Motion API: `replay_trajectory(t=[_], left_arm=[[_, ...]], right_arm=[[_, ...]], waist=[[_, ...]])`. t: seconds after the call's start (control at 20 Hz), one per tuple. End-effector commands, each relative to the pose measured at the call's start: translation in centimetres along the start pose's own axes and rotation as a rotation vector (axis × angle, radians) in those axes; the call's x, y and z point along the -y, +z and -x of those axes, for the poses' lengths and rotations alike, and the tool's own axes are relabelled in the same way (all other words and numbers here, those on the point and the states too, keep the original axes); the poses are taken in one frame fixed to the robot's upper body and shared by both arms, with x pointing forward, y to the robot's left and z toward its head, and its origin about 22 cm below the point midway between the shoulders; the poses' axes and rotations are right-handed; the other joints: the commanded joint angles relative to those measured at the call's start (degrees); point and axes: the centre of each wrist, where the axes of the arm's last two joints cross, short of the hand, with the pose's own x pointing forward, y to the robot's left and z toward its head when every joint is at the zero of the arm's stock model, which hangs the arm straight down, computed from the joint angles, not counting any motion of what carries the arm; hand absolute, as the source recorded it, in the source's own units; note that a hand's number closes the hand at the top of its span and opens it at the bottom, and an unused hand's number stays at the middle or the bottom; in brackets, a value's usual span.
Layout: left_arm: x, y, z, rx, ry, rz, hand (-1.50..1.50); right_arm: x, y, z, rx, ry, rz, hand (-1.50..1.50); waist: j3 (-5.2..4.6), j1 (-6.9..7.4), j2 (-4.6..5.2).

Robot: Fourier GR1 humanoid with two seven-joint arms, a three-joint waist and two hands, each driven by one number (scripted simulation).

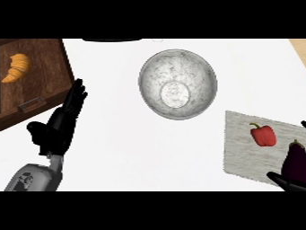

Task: Pick the bell pepper from the placemat and place it in the bowl

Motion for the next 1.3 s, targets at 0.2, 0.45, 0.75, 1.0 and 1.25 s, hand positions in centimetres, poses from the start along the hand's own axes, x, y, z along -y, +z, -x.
replay_trajectory(t=[0.2,0.45,0.75,1.0,1.25], left_arm=[[1.8,-0.1,0.4,-0.010,0.006,0.017,0.00],[1.5,0.6,-0.5,0.004,0.000,0.020,0.00],[1.1,0.1,0.8,0.007,0.012,0.020,0.00],[0.5,0.4,0.2,-0.015,0.013,0.010,0.00],[1.8,0.6,-2.1,0.008,0.008,0.005,0.00]], right_arm=[[5.2,-2.5,-4.7,-0.121,0.232,0.039,-1.50],[3.4,-4.5,-6.2,-0.268,0.224,-0.085,-1.50],[4.0,-6.4,-6.4,-0.454,0.295,-0.199,-1.50],[2.6,-6.2,-5.5,-0.540,0.336,-0.275,-1.50],[2.3,-3.4,-3.3,-0.553,0.282,-0.302,-1.50]], waist=[[-0.13,0.42,0.17],[-0.11,1.08,0.19],[-0.11,1.17,0.29],[-0.09,1.02,0.18],[-0.07,0.77,0.09]])
